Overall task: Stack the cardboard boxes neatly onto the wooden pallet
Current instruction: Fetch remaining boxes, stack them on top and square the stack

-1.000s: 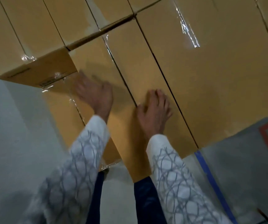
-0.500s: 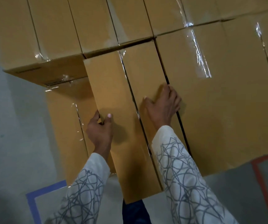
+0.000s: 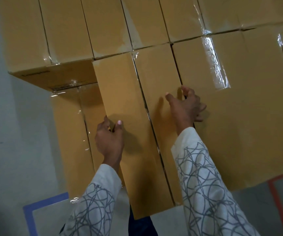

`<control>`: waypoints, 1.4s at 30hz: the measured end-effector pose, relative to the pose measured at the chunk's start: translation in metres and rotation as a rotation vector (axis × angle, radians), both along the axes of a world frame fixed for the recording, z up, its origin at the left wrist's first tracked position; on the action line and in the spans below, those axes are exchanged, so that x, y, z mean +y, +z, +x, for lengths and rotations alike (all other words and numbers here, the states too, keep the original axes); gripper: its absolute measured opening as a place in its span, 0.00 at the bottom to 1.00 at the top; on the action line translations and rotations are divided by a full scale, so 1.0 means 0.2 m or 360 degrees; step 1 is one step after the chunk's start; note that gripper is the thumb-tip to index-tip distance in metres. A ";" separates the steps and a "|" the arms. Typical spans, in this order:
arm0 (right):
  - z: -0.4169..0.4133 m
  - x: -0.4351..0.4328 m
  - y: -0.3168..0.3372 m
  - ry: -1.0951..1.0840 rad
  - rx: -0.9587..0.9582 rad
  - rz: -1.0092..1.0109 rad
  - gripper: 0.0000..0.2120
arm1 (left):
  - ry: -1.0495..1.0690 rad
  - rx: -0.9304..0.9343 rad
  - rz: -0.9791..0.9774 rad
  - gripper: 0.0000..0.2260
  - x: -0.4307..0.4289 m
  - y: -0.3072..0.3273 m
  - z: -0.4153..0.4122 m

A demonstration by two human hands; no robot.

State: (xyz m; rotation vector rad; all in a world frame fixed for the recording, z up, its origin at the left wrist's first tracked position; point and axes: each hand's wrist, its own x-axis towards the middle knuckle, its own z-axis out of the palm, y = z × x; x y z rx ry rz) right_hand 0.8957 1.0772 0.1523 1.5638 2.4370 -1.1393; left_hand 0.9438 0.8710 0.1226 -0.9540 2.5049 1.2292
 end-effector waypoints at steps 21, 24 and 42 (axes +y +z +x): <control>0.38 -0.19 0.04 0.0561 0.0065 0.0129 0.29 | -0.0582 -0.0224 -0.0177 0.39 0.00 0.04 0.03; 0.63 -0.28 0.06 0.0417 0.0118 0.0173 0.27 | -0.1053 0.0067 -0.0461 0.39 0.06 0.10 0.18; 1.50 -0.37 -0.05 -0.1575 0.0541 -0.0665 0.26 | -0.3122 0.0678 -0.0592 0.39 0.40 -0.10 0.90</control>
